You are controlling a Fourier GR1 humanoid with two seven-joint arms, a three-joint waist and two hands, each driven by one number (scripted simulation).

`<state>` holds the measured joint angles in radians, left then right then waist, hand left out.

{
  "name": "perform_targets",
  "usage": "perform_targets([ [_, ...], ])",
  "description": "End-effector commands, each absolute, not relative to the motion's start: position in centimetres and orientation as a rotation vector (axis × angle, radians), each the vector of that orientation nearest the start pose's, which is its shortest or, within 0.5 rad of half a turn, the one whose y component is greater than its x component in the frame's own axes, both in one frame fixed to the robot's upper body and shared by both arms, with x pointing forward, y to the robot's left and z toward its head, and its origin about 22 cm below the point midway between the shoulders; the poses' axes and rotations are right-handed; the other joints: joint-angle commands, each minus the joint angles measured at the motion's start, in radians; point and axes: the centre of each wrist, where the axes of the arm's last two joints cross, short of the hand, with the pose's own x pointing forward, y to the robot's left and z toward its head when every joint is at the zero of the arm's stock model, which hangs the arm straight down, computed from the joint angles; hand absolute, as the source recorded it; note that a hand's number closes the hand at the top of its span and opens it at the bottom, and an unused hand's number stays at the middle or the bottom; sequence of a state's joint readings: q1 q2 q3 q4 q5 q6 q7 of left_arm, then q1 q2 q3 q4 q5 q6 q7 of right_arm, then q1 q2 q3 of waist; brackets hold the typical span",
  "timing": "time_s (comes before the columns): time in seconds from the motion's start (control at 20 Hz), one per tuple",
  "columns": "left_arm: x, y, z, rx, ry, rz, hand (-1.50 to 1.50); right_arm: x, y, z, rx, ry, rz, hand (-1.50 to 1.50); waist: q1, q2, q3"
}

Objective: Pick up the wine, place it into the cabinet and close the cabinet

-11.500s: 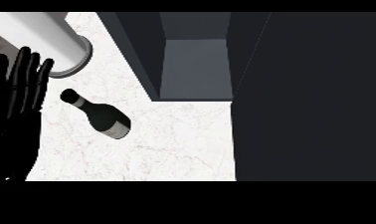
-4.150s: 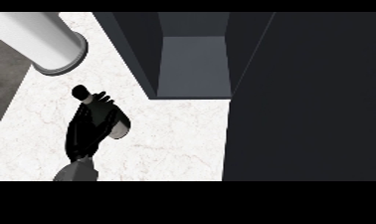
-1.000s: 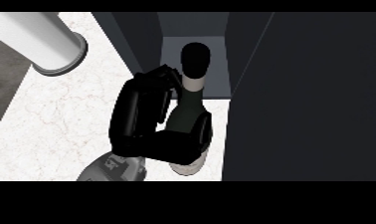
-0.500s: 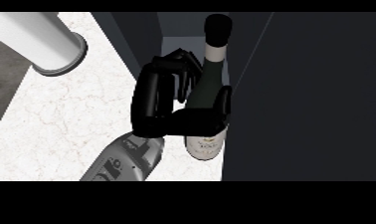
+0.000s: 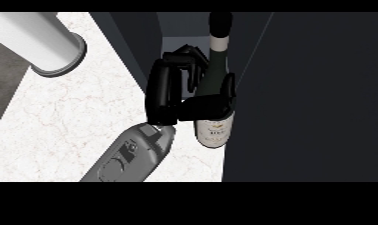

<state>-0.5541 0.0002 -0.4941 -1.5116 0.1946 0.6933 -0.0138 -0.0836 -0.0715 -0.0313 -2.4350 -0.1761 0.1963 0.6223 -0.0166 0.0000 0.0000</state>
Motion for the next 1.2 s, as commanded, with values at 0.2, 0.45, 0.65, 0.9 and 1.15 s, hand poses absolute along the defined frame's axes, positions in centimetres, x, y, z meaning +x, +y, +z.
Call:
perform_targets([
  [0.2, 29.4, 4.6, 9.5, -0.179, -1.903, 0.144, 1.5, 14.7, -22.3, 20.7, 0.253, -1.928, 0.285, -1.5, 0.004, 0.0, 0.0],
  [0.45, 29.4, 5.3, 5.9, -0.104, -1.891, 0.124, 1.5, 11.8, -22.2, 21.1, 0.244, -1.94, 0.276, -1.5, -0.005, -0.001, -0.001],
  [0.65, 30.6, 5.0, 4.4, -0.037, -1.9, 0.036, 1.5, 13.4, -22.5, 21.6, 0.262, -1.93, 0.301, -1.5, -0.006, 0.001, 0.0],
  [0.9, 31.1, 6.8, 3.1, -0.005, -1.929, 0.054, 1.5, 13.7, -22.4, 20.7, 0.253, -1.933, 0.296, -1.5, 0.004, 0.0, 0.0],
  [1.15, 31.7, 7.7, 2.0, 0.026, -1.919, 0.095, 1.5, 13.4, -22.8, 21.4, 0.245, -1.924, 0.289, -1.5, 0.005, 0.0, 0.0],
])
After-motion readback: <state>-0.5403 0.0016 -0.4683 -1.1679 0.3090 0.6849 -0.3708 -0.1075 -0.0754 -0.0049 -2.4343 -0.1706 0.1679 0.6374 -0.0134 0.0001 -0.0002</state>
